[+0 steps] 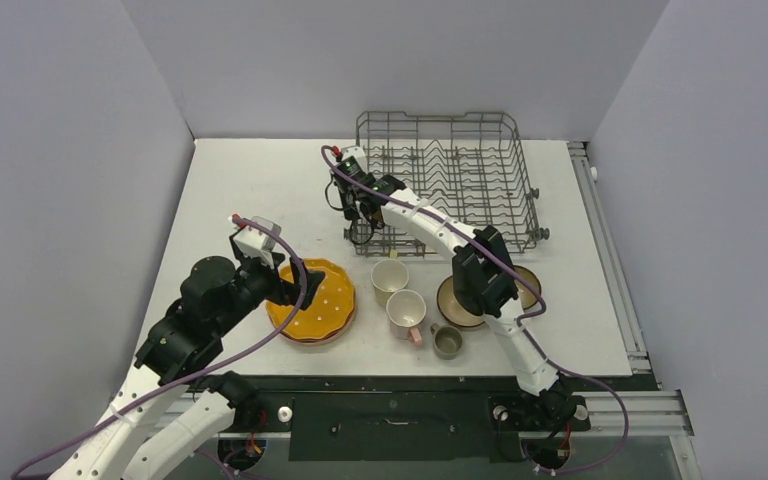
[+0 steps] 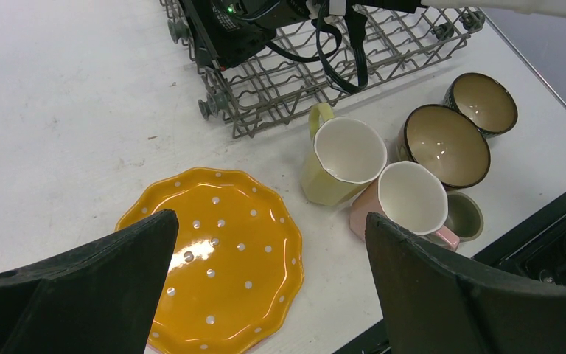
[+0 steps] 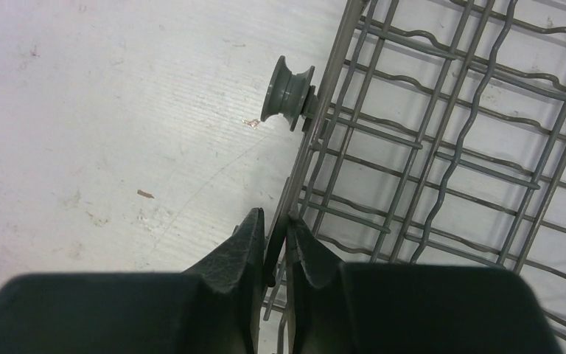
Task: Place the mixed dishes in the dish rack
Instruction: Move the dish rack to the center of the board.
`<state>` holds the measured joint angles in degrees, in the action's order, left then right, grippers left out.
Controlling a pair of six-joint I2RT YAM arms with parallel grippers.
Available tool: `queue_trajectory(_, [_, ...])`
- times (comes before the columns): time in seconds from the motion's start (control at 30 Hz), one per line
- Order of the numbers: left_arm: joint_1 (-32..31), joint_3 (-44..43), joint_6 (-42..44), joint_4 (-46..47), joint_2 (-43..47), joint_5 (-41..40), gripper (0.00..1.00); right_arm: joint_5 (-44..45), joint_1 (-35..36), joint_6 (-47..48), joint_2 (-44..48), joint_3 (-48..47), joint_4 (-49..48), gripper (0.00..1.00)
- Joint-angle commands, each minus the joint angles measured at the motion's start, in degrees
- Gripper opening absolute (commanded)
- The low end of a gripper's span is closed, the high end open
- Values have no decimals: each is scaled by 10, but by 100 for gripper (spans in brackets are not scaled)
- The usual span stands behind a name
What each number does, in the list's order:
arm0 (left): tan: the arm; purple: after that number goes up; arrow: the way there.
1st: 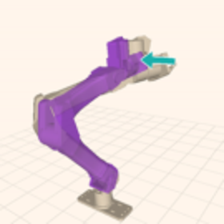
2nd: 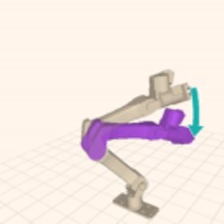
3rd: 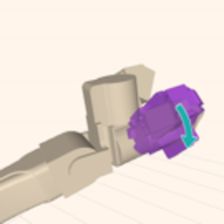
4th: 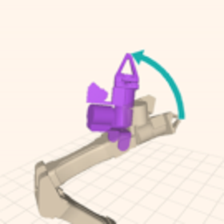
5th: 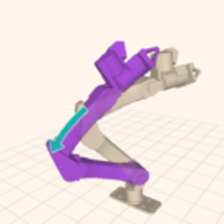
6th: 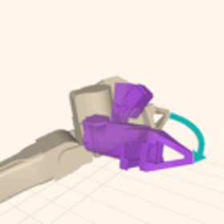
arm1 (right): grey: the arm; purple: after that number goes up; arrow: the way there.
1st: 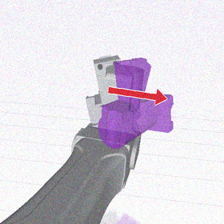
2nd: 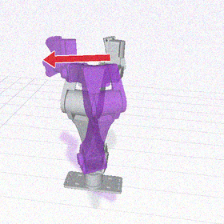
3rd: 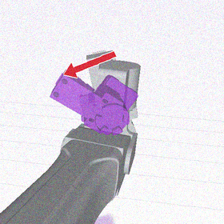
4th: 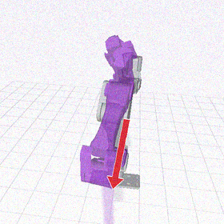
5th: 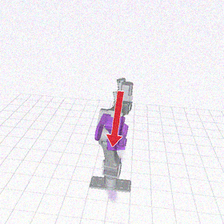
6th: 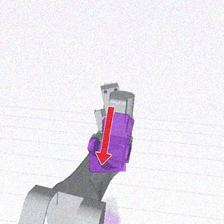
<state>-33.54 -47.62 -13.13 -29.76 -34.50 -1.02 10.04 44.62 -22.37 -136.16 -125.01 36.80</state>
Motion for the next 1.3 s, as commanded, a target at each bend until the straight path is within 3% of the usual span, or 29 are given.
queue_trajectory(0.0, [4, -22, -5, 23, 6, 10, 96, -19, 23, -4, 1, -47, -123, 0])
queue_trajectory(0.43, [7, -21, -6, 24, 6, 10, 96, -10, 36, -57, -41, -108, -154, 0])
queue_trajectory(0.87, [14, -20, -7, 26, 5, 10, 96, -12, 43, -62, -41, -97, -168, 0])
queue_trajectory(1.27, [15, -19, -6, 26, -2, 10, 96, 19, 42, -54, 14, -58, -174, 34])
